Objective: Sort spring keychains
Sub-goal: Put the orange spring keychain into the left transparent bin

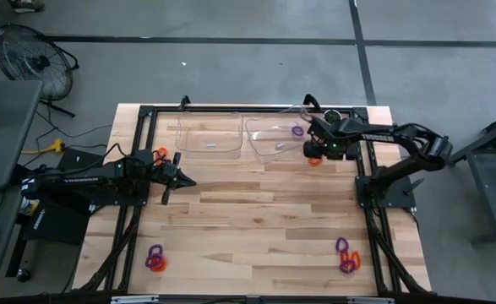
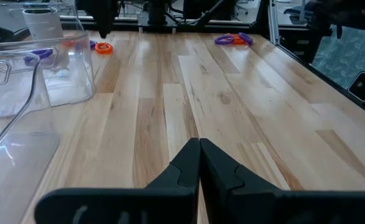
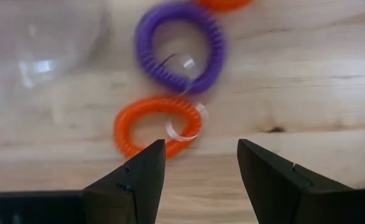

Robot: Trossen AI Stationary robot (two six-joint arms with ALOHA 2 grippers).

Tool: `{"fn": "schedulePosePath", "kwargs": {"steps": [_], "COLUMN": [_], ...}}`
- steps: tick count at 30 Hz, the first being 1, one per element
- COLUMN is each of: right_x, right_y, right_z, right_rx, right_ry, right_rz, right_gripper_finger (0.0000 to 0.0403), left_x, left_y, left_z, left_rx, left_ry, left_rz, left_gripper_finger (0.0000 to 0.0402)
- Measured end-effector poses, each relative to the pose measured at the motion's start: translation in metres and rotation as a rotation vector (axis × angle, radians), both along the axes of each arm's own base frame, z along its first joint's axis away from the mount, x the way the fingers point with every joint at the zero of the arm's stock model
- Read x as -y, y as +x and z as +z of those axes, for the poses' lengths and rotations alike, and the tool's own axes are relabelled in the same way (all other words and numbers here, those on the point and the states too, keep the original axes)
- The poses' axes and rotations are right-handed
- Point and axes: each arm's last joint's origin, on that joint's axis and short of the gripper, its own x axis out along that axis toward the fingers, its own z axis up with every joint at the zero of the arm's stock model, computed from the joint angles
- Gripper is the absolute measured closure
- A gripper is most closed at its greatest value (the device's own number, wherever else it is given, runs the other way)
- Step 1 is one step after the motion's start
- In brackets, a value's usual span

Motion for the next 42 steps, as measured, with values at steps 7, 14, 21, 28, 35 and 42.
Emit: {"fn": "schedulePosePath", "kwargs": {"steps": [7,14,21,28,35,42], "right_x": [-0.005,-0.004,-0.008,-0.026,-0.046,-0.062], "right_y": [0.011,0.013,0.008,0.007,0.009,0.012], "right_z": [-0.011,-0.012,-0.025,-0.036,-0.03,-0.031], "right_rx": [-0.032,-0.072,-0.072,-0.042,-0.001,0.003], "right_ry": [0.0,-0.072,-0.107,-0.094,0.007,0.1], "right_rz": [0.149,0.172,0.11,0.093,0.159,0.216], "right_gripper_finger": [0.0208,0.0208,0.0208,0.0208,0.0208,0.0208], "left_x": [0.0,0.0,0.0,0.0,0.0,0.0], "left_y": [0.0,0.0,0.0,0.0,0.0,0.0], "left_z": [0.0,0.0,0.0,0.0,0.0,0.0], "left_rx": [0.0,0.0,0.0,0.001,0.0,0.0], "left_ry": [0.0,0.0,0.0,0.0,0.0,0.0], "left_rz": [0.0,0.0,0.0,-0.001,-0.001,0.0], "left_gripper_finger": [0.04,0.04,0.04,0.04,0.04,0.04]}}
